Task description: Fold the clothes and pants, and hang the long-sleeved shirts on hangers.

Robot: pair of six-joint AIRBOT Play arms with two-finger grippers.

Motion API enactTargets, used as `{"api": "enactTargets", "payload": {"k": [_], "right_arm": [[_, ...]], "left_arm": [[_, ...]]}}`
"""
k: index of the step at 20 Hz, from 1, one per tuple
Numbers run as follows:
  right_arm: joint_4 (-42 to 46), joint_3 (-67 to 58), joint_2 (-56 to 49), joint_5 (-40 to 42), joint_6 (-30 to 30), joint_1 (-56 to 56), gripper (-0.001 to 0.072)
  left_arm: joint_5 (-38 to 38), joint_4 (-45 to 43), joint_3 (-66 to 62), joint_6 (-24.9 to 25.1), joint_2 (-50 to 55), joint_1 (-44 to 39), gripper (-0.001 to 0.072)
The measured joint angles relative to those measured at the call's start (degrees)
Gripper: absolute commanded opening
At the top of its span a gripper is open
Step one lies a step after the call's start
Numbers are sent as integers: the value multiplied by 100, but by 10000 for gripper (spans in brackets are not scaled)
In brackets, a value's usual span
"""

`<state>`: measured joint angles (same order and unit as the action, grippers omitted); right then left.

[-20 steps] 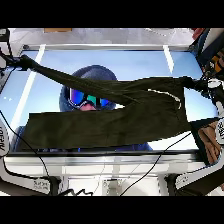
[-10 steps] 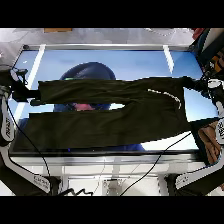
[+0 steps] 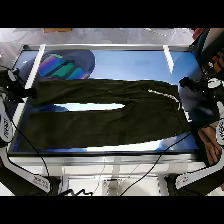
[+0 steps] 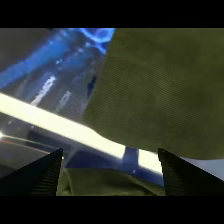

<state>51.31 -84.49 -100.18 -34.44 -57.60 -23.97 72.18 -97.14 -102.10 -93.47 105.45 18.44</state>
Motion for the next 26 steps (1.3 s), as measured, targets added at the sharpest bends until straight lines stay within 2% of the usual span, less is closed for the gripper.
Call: {"api": "enactTargets", "payload": {"k": [4,8,9,11,14,19,22,26], "right_arm": [[181,0,13,-52,0,0,556],[343,0,13,-87,0,0,556],[372,0,13,-87,0,0,555],[402,0,13,-111,0,0,556],[439,0,13,-216,0,0,556],[916,0,68,-566,-9,0,552],[1576,0,136,-796,-216,-15,551],[2006,0,166,-1091,-496,-160,552]], "left_arm": [[243,459,11,-365,85,262,638],[291,973,13,-509,247,448,630],[260,1051,11,-531,299,459,559],[72,1231,13,-658,409,470,255],[-341,1467,13,-743,525,461,21],[-754,1467,7,-811,503,472,19],[-835,1172,4,-811,313,503,19],[-861,868,2,-813,109,577,32]]}}
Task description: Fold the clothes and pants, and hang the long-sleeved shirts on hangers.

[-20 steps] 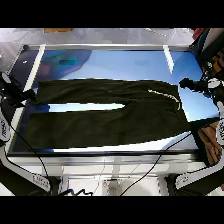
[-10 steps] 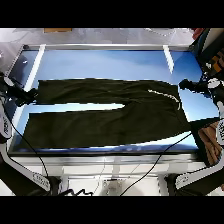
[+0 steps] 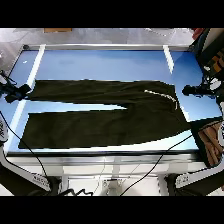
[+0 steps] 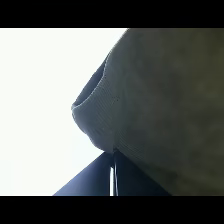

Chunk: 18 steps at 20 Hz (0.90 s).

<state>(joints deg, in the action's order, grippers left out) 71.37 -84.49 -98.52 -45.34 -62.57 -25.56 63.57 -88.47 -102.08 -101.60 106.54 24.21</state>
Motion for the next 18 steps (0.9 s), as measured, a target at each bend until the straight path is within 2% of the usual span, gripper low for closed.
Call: {"api": "enactTargets", "payload": {"k": [1,2,3,4,5,6,7,8,9,12,18], "right_arm": [[50,0,9,-76,-74,-52,551],[83,0,15,-188,-142,-105,551],[122,0,20,-317,-234,-166,529],[149,0,42,-452,-321,-223,387],[164,0,85,-586,-409,-286,196],[173,0,149,-739,-466,-345,91],[188,0,247,-874,-522,-417,63],[199,0,378,-1005,-573,-490,59],[208,0,522,-1126,-619,-557,28],[208,0,1099,-1519,-831,-791,27],[68,520,2385,-2682,-960,-1217,24]], "left_arm": [[52,-28,0,2,-22,9,162],[81,-70,0,2,-33,13,383],[136,-85,0,0,-44,22,573],[208,-50,0,-2,-57,24,603],[278,31,0,0,-76,24,603],[361,72,0,0,-109,24,602],[442,101,0,2,-164,24,562],[505,109,0,9,-240,26,359],[553,133,0,22,-350,31,26],[643,175,0,144,-800,28,18],[1250,483,0,1270,-1923,11,18]]}}
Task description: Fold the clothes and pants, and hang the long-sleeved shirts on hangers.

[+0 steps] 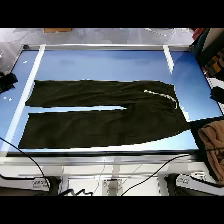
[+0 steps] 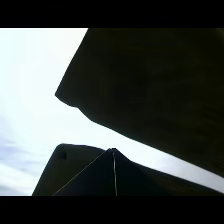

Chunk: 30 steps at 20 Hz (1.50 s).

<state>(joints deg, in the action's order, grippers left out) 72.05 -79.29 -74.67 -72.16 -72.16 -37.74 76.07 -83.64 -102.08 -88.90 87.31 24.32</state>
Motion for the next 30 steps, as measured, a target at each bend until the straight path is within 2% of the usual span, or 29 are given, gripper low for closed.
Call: {"api": "enactTargets", "payload": {"k": [3,9,10,11,12,16,17,19,20,24,26,29,30], "right_arm": [[-369,1215,754,-157,256,-304,24],[-1961,3832,1792,173,1506,-953,36],[-2020,4057,1843,345,1502,-1038,147],[-2020,4218,1882,535,1394,-1115,344],[-1978,4347,1908,776,1189,-1176,482],[-1657,4579,1853,1641,162,-1294,486],[-1617,4605,1762,1775,0,-1303,486],[-1569,4636,1488,1993,-170,-1318,485],[-1578,4642,1327,2114,-175,-1322,484],[-2181,4662,667,2468,428,-1329,482],[-2756,4658,321,2551,879,-1329,452],[-3550,4658,-55,2555,1639,-1329,449],[-3801,4660,-138,2557,1893,-1329,405]], "left_arm": [[289,236,7,234,-396,-2,18],[258,1132,11,1012,-874,-4,18],[197,1220,11,1139,-898,-4,19],[160,1285,11,1252,-911,-4,19],[118,1346,11,1318,-920,-4,19],[42,1464,11,1504,-835,-4,28],[31,1478,11,1537,-785,-4,59],[61,1491,13,1545,-662,-4,452],[116,1497,13,1541,-592,-4,497],[393,1506,13,1364,-291,-4,486],[527,1513,13,1296,-175,-4,486],[627,1517,13,1274,-15,-4,485],[651,1517,13,1259,39,-4,485]]}}
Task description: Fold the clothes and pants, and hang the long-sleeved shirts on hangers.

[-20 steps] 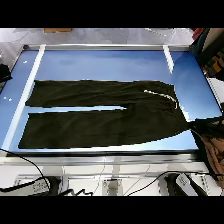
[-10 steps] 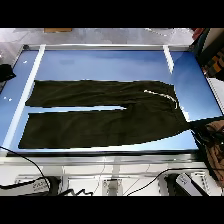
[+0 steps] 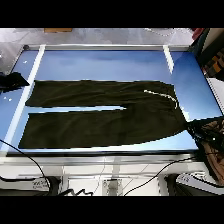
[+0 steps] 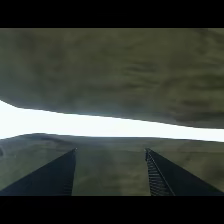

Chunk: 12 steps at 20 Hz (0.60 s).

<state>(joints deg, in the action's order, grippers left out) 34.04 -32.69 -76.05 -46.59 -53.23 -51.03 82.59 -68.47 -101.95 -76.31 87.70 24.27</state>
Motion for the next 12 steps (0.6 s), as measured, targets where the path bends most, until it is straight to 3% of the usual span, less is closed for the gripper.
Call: {"api": "enactTargets", "payload": {"k": [1,2,3,4,5,12], "right_arm": [[-188,4,-55,15,225,0,366],[-361,4,-98,28,433,0,272],[-468,4,-127,33,603,0,150],[-531,4,-149,33,791,0,55],[-619,2,-164,-28,922,0,27],[-723,-9,328,-341,1456,2,26]], "left_arm": [[4,-2,0,0,50,0,482],[22,0,0,-17,92,0,451],[33,0,7,-50,133,0,274],[59,-4,20,-120,164,4,185],[120,-31,33,-168,184,13,187],[981,-885,372,-568,-175,162,184]]}}
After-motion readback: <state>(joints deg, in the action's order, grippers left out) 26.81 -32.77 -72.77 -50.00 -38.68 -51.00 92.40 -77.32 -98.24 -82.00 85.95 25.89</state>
